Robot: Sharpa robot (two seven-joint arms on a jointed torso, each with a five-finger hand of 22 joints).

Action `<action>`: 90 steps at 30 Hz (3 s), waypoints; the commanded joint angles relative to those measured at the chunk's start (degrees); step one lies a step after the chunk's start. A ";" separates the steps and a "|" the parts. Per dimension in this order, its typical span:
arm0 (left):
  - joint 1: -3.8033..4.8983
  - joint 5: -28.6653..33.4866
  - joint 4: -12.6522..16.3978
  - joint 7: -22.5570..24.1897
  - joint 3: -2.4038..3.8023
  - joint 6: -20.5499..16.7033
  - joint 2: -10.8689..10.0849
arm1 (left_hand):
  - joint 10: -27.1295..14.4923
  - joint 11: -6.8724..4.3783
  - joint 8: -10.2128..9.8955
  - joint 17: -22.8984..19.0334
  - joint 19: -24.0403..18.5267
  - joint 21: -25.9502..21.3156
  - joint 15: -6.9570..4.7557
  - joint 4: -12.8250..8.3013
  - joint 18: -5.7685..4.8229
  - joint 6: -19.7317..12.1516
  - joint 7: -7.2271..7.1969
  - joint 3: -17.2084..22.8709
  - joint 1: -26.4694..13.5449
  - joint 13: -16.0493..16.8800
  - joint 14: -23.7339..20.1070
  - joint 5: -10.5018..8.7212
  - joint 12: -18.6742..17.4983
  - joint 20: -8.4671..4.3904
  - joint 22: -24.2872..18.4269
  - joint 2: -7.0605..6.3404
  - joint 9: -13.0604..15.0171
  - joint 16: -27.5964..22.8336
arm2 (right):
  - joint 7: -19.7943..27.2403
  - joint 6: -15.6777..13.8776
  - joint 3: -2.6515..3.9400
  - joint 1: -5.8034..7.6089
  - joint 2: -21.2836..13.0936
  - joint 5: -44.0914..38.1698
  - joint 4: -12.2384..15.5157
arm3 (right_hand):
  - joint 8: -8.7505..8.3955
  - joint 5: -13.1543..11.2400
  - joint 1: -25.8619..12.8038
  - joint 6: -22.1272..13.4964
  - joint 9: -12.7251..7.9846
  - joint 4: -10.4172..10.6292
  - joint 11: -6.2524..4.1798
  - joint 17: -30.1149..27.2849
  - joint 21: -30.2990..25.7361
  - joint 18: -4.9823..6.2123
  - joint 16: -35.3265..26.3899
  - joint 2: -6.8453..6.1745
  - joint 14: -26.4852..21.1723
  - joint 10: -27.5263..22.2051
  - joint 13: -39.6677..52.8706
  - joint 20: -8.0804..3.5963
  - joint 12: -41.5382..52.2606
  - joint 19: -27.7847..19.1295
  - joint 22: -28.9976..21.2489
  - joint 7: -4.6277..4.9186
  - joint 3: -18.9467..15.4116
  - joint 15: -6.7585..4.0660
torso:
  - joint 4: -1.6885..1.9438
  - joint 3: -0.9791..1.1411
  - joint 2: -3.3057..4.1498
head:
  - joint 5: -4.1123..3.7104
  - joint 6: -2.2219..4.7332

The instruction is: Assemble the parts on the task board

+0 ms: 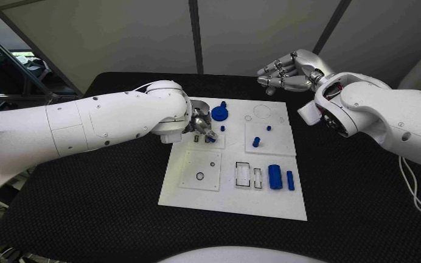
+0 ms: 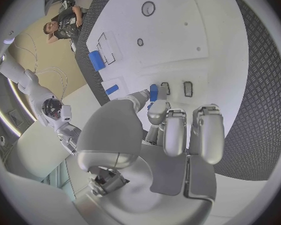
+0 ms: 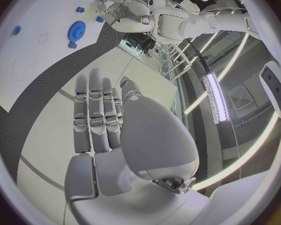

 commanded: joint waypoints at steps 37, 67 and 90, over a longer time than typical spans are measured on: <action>-4.62 0.54 6.82 2.40 -0.12 -20.69 -6.38 | 0.63 0.26 3.90 7.56 1.24 -0.50 -0.15 -12.86 -0.18 -0.42 0.09 20.88 -9.19 -0.98 3.99 7.80 -1.10 0.11 3.98 -2.98 5.17 -0.26 | -0.11 1.25 -0.01 0.12 -0.83 0.37 -0.56 | -0.13 -0.47 -1.83 -0.43 0.02 1.62 0.44 0.37 -0.89 0.15 -0.99 -1.14 0.17 -0.36 -0.17 0.50 -0.08 0.24 -0.36 0.35 0.26 0.43 | 0.95 0.32 -0.40 | -0.41 -0.47; -5.02 -3.43 5.86 -0.18 -0.12 -15.21 -4.83 | 0.70 0.24 3.97 7.56 1.23 -0.54 -0.15 -12.92 -0.18 -0.41 0.03 20.51 -9.76 -1.16 3.99 7.83 -1.19 0.10 3.97 -3.23 5.30 -0.27 | -0.29 1.51 -0.02 0.11 -0.61 0.38 -0.65 | -0.12 -0.06 -2.01 -0.47 0.03 1.71 0.45 0.43 -1.02 0.16 -1.12 -1.08 0.18 -0.42 -0.18 0.54 -0.08 0.27 -0.42 0.36 0.40 0.45 | 0.94 0.43 -0.34 | -0.36 -0.81; -5.02 -5.02 5.55 -0.60 -0.11 -14.36 -4.81 | 1.26 -0.11 4.79 7.61 1.39 -0.37 -0.38 -13.26 -0.24 0.07 -0.48 19.38 -10.46 -0.82 4.01 8.01 -0.76 -0.04 4.31 -3.60 5.92 -0.26 | -0.31 1.73 -0.03 0.10 -0.54 0.37 -0.71 | -0.08 0.19 -1.94 -0.46 0.05 1.62 0.42 0.47 -1.10 0.18 -1.21 -1.18 0.20 -0.45 -0.18 0.54 -0.08 0.30 -0.46 0.33 0.51 0.42 | 0.99 0.40 -0.31 | -0.31 -0.91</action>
